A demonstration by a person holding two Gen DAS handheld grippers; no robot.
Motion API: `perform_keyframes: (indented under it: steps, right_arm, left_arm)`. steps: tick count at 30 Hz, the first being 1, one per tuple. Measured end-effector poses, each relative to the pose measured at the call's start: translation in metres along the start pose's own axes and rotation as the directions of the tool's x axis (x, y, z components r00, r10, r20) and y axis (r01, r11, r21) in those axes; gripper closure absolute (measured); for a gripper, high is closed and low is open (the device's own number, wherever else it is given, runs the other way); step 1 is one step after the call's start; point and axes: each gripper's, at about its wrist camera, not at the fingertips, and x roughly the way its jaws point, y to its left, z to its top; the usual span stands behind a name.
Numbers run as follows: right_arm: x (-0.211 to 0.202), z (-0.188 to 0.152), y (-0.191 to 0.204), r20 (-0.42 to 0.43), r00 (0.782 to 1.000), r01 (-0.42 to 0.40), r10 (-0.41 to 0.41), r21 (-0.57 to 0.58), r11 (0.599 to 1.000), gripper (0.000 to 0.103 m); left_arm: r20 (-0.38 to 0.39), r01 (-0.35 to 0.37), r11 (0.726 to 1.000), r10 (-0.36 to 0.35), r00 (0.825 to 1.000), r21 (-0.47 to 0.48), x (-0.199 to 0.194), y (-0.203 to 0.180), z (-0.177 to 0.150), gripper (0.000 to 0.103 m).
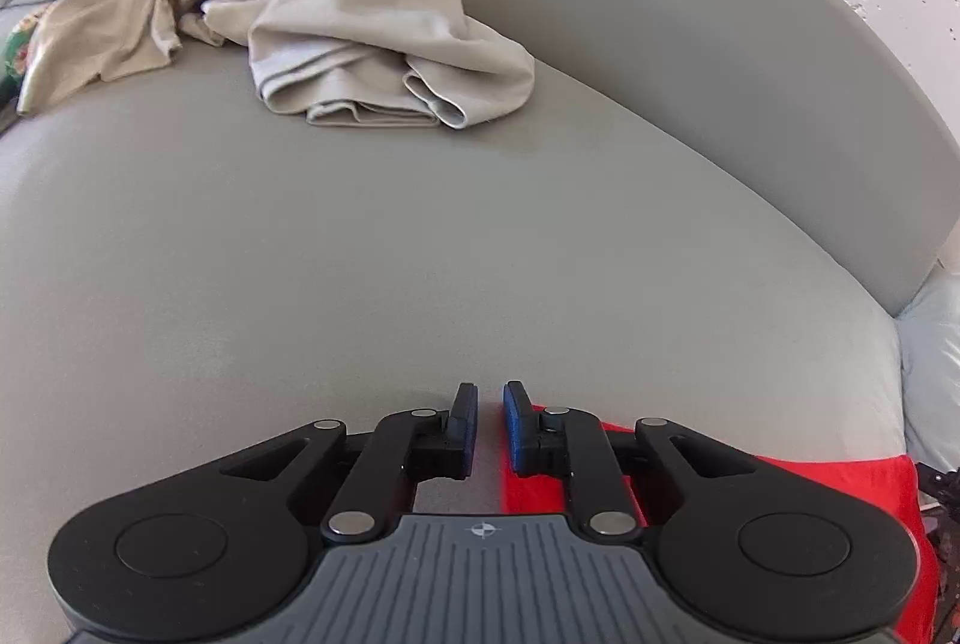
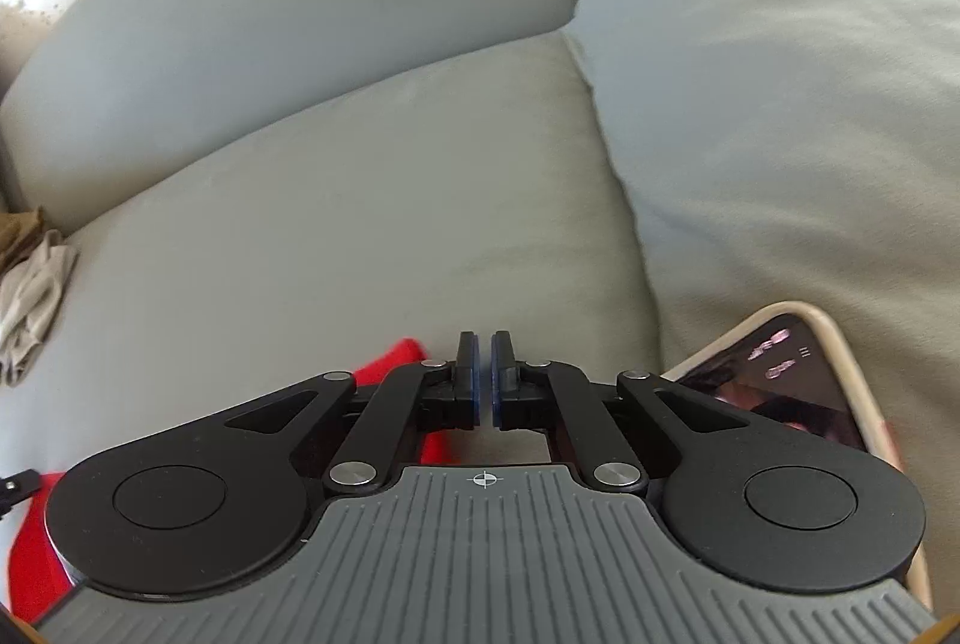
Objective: Fold clothes
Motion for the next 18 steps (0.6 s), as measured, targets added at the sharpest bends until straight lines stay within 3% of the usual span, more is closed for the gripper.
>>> perform_keyframes:
  steps: [2, 4, 6, 7, 10, 11, 13, 14, 15, 16, 18]
  right_arm:
    - [-0.012, 0.003, -0.005, 0.018, 1.000, -0.010, 0.009, 0.035, 0.999, 0.087]
    - [-0.028, 0.004, -0.003, 0.016, 0.996, -0.083, 0.082, 0.063, 0.995, 0.085]
    - [-0.039, -0.003, 0.010, -0.016, 0.985, -0.173, 0.174, 0.049, 0.984, 0.064]
    - [-0.042, -0.010, 0.020, -0.042, 0.975, -0.217, 0.218, 0.033, 0.976, 0.060]
    - [-0.032, -0.034, 0.051, -0.162, 0.923, -0.352, 0.349, 0.008, 0.936, 0.057]
    - [-0.023, -0.042, 0.059, -0.220, 0.894, -0.394, 0.390, 0.030, 0.919, 0.058]
    - [-0.003, -0.052, 0.054, -0.277, 0.862, -0.406, 0.424, 0.123, 0.906, 0.058]
    - [0.007, -0.057, 0.051, -0.300, 0.847, -0.405, 0.439, 0.170, 0.898, 0.072]
    - [0.009, -0.057, 0.040, -0.274, 0.873, -0.363, 0.403, 0.188, 0.913, 0.097]
    - [0.008, -0.056, 0.027, -0.233, 0.908, -0.306, 0.348, 0.198, 0.931, 0.102]
    - [-0.004, -0.049, -0.006, -0.144, 0.955, -0.220, 0.261, 0.253, 0.942, 0.101]
  left_arm:
    - [0.042, -0.013, 1.000, 0.011, 0.999, 0.029, -0.023, -0.005, 0.000, 0.089]
    - [0.064, 0.053, 0.996, -0.058, 0.996, 0.076, -0.047, -0.018, -0.005, 0.090]
    - [0.018, 0.165, 0.978, -0.168, 0.986, 0.128, -0.061, -0.042, -0.016, 0.090]
    - [-0.018, 0.220, 0.963, -0.220, 0.975, 0.156, -0.061, -0.056, -0.024, 0.089]
    - [-0.125, 0.264, 0.937, -0.241, 0.963, 0.228, -0.039, -0.094, -0.054, 0.076]
    - [-0.160, 0.254, 0.938, -0.220, 0.962, 0.236, -0.028, -0.098, -0.061, 0.077]
    - [-0.198, 0.213, 0.956, -0.173, 0.965, 0.204, -0.013, -0.090, -0.068, 0.080]
    - [-0.179, 0.190, 0.967, -0.160, 0.971, 0.169, -0.013, -0.079, -0.067, 0.087]
    - [-0.157, 0.139, 0.982, -0.118, 0.981, 0.127, -0.016, -0.066, -0.064, 0.090]
    - [-0.131, 0.075, 0.993, -0.063, 0.989, 0.089, -0.024, -0.051, -0.062, 0.091]
    - [-0.085, -0.012, 1.000, 0.014, 0.996, 0.027, -0.044, -0.024, -0.060, 0.091]
